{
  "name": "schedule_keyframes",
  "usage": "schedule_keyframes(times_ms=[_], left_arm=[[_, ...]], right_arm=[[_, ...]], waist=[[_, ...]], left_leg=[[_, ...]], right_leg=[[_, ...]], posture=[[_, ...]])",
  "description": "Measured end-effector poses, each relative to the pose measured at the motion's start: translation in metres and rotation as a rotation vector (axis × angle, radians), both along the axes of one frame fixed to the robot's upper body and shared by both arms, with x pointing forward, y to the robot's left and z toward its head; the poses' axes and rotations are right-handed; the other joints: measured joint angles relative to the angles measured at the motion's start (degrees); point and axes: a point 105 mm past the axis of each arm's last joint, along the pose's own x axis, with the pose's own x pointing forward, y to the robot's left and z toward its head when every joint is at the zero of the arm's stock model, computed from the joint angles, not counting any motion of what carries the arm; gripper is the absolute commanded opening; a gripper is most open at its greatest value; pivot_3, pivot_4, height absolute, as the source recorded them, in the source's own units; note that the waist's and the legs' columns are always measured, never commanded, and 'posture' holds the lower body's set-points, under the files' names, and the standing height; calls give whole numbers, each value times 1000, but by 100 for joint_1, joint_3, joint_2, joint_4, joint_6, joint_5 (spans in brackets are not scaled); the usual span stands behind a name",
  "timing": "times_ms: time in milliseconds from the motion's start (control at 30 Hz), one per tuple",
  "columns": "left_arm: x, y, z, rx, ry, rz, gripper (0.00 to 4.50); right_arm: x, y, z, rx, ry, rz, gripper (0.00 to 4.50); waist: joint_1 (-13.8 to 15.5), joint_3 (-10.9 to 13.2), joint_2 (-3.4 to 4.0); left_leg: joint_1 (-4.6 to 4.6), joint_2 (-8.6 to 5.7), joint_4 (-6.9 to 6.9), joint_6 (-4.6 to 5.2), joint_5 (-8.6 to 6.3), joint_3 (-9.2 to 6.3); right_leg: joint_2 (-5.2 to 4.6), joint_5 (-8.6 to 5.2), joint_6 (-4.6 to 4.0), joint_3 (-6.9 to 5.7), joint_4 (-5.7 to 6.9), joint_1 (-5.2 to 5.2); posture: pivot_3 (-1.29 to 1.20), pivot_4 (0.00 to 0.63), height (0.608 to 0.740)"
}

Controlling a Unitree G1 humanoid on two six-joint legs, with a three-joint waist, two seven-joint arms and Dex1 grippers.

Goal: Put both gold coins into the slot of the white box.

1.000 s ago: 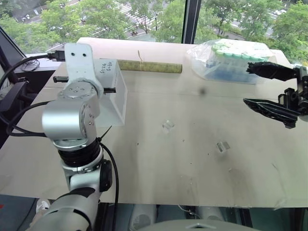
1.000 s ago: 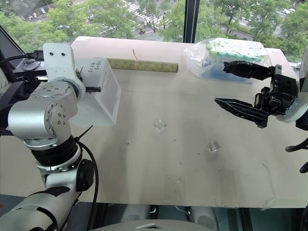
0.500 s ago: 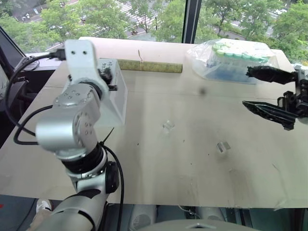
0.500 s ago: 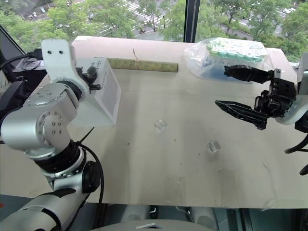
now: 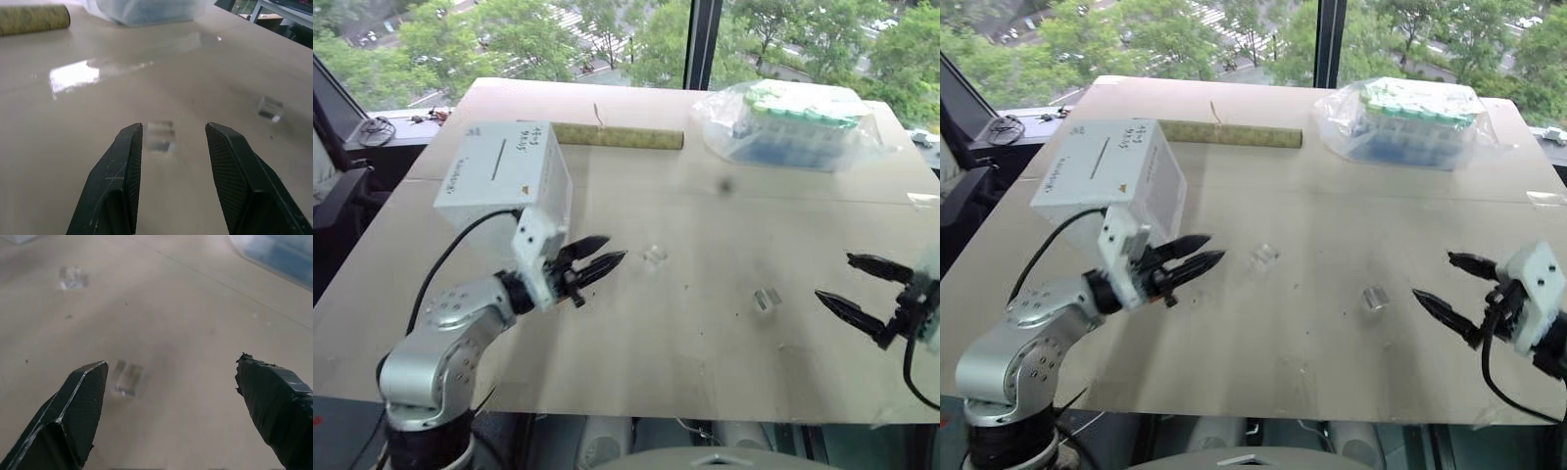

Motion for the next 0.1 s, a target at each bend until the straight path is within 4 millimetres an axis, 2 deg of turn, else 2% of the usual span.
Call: schedule_keyframes(times_ms=[100], left_arm=[[-7,9,-6,34,-8,-10,2034]], right_arm=[[-12,-8,-4,-43,-13,-30,4500]], waist=[[-5,-6,2]], left_leg=[[5,3,0,-6,-4,1]], right_leg=[[-7,-1,2,2,-2,0]], posture=[[0,150,740]])
